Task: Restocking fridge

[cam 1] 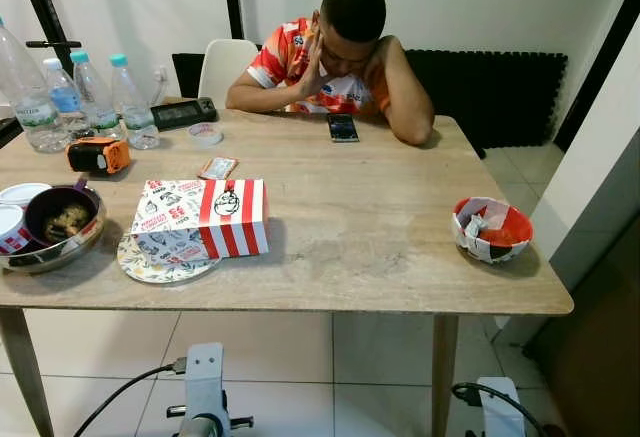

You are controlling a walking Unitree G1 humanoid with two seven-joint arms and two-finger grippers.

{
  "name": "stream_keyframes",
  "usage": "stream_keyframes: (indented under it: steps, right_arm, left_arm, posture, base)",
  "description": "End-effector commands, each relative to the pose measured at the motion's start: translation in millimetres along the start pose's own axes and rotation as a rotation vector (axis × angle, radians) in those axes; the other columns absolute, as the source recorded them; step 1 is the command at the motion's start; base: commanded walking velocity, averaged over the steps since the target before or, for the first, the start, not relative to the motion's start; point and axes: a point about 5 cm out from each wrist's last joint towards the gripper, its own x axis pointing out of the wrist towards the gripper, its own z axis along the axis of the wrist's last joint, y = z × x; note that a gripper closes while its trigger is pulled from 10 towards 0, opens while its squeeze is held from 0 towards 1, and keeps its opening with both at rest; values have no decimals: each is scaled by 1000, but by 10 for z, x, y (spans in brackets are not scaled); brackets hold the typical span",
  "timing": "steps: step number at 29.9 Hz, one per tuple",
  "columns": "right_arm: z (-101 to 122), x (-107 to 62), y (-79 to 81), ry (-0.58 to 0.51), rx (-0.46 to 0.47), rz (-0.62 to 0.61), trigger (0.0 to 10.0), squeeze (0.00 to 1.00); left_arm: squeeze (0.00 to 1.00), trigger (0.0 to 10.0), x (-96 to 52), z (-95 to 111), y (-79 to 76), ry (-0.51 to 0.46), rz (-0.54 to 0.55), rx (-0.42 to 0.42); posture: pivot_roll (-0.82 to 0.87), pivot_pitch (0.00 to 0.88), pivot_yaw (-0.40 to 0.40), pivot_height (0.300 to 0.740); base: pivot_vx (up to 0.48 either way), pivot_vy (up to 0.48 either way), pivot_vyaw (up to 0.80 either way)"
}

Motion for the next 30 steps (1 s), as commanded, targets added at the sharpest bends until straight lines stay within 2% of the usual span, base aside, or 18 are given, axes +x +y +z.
stream_keyframes:
  steps: [1,10,13,16,20,25,30]
  right_arm:
    - [16,1,-15,-6,3,-5,10000,0]
    - [-51,-7,-60,12,8,-12,10000,0]
    - [-78,-12,-116,20,18,-27,10000,0]
    - [-59,-9,-123,19,-20,-18,10000,0]
    - [-61,-9,-116,21,-11,-27,10000,0]
    - [-60,-9,161,24,-11,9,10000,0]
    - [-76,-13,217,30,-7,16,10000,0]
  left_arm:
    - [0,10000,4,8,-25,-6,6,-24]
    - [0,10000,3,4,-37,-3,-5,-33]
    - [0,10000,7,13,-53,-7,-8,-23]
    - [0,10000,11,35,-19,-15,30,-68]
    - [0,10000,1,0,-38,-10,20,-60]
    - [0,10000,-5,-22,-61,-4,2,-51]
    - [0,10000,-6,-29,-58,0,-1,-47]
  posture:
    - [101,0,-39,740]
    - [82,0,-24,740]
    - [103,0,-64,740]
    - [104,0,-60,740]
    - [108,0,-61,740]
    - [110,0,-50,740]
    - [113,0,-49,740]
  base:
    - [0,0,0]
    - [0,0,0]
    - [0,0,0]
    - [0,0,0]
    - [0,0,0]
    - [0,0,0]
    - [0,0,0]
